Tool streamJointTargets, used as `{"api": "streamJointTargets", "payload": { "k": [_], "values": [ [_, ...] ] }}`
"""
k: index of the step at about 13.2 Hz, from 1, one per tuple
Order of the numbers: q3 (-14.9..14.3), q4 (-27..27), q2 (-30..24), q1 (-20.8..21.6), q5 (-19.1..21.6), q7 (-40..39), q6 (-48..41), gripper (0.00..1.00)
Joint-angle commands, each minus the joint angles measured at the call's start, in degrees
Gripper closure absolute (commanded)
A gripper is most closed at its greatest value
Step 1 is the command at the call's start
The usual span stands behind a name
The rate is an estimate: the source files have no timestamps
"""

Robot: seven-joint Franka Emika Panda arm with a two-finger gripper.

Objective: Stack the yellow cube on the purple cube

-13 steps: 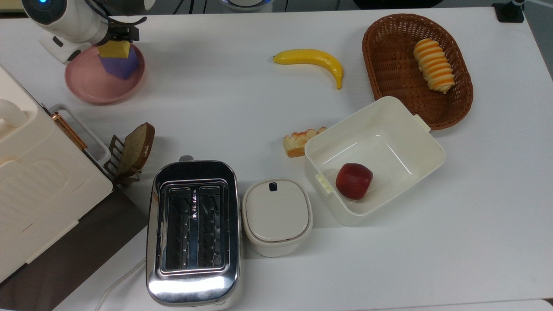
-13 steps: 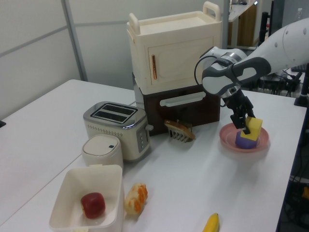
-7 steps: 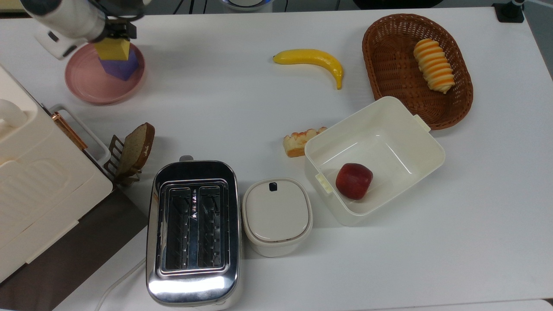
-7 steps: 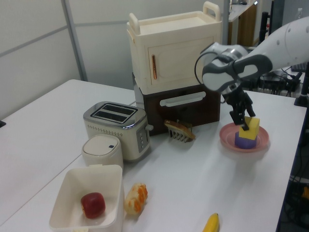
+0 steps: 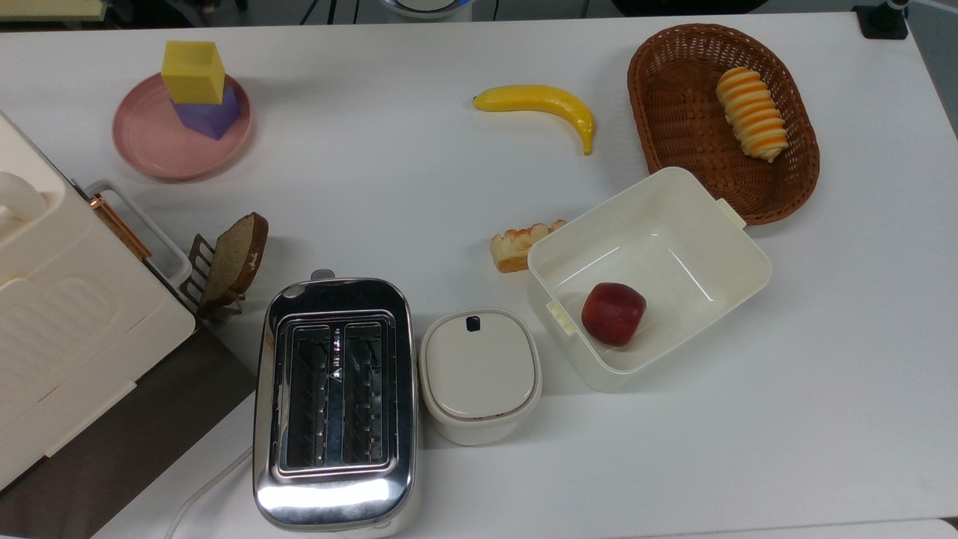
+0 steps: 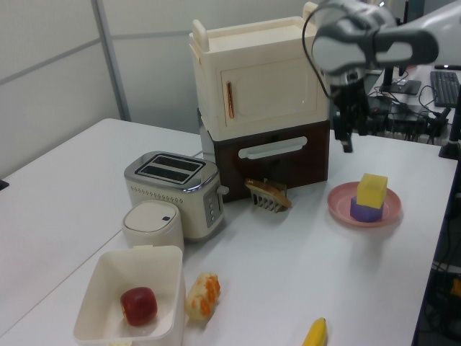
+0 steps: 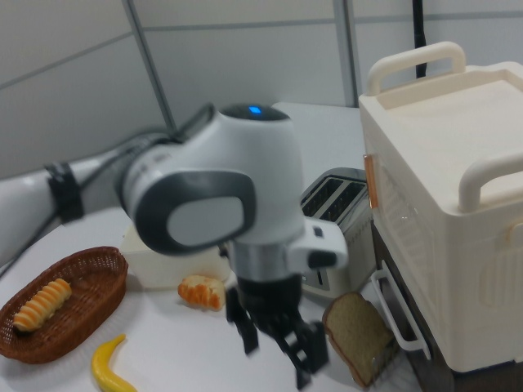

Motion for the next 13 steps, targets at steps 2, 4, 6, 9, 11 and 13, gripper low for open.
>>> {"api": "streamJointTargets", "payload": {
  "k": [2, 4, 6, 9, 11, 13],
  "values": [
    [2.19, 1.56, -1.79, 6.34, 6.15, 15.45, -0.51, 0.0],
    [2.28, 3.32, -1.7, 10.75, 6.15, 19.63, -0.51, 0.0],
    [2.28, 3.59, -1.78, 14.35, 6.15, 19.99, -0.77, 0.0],
    [2.28, 3.5, -1.17, 19.2, 6.06, 19.99, -0.95, 0.0],
    [2.1, 3.68, -0.3, 19.12, 5.62, 19.99, -0.51, 0.0],
    [2.1, 3.77, -0.38, 19.29, 5.44, 20.08, -0.68, 0.0]
  ]
}}
